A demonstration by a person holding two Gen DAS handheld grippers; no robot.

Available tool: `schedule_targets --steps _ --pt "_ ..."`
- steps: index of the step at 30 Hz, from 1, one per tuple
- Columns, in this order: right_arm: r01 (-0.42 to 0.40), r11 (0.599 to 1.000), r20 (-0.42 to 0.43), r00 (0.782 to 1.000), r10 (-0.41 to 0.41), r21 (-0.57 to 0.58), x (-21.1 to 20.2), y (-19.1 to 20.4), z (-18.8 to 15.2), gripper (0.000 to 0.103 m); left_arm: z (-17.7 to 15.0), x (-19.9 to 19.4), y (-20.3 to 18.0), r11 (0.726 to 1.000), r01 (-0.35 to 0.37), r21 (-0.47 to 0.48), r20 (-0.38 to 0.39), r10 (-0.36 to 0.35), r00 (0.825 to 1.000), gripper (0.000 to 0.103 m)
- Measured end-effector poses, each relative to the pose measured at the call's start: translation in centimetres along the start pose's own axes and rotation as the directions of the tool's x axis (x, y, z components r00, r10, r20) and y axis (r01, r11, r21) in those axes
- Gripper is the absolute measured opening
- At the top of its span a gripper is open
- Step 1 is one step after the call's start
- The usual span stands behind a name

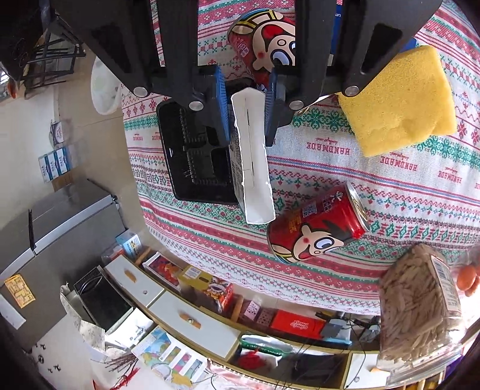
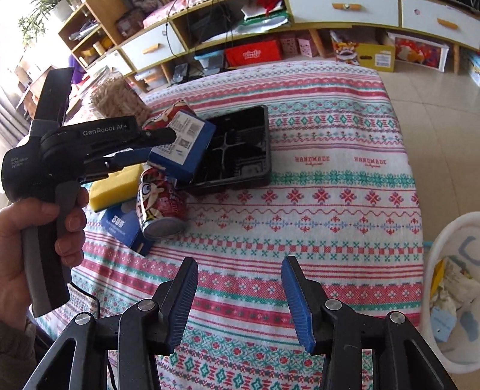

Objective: Collect trash
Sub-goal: 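Grasp the white cardboard strip on the table with the left tool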

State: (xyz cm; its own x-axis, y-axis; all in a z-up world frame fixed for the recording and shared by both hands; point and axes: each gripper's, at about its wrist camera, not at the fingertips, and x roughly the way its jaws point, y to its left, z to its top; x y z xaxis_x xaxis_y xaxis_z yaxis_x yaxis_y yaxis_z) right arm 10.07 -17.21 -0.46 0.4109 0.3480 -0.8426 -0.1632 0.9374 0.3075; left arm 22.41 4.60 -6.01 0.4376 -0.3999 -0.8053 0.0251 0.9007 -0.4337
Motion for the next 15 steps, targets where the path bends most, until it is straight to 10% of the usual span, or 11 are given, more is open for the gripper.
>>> schedule_targets --steps 7,15 --pt "0.024 0.999 -0.015 1.0 -0.025 -0.026 2.1 0.9 0.4 0.051 0.2 -7.4 1.8 0.989 0.121 -0.085 0.085 -0.113 0.99 0.018" --pt "-0.032 0.983 -0.029 0.999 0.027 -0.182 3.7 5.5 -0.5 0.051 -1.7 -13.3 7.2 0.983 0.059 -0.171 0.134 -0.036 0.99 0.018"
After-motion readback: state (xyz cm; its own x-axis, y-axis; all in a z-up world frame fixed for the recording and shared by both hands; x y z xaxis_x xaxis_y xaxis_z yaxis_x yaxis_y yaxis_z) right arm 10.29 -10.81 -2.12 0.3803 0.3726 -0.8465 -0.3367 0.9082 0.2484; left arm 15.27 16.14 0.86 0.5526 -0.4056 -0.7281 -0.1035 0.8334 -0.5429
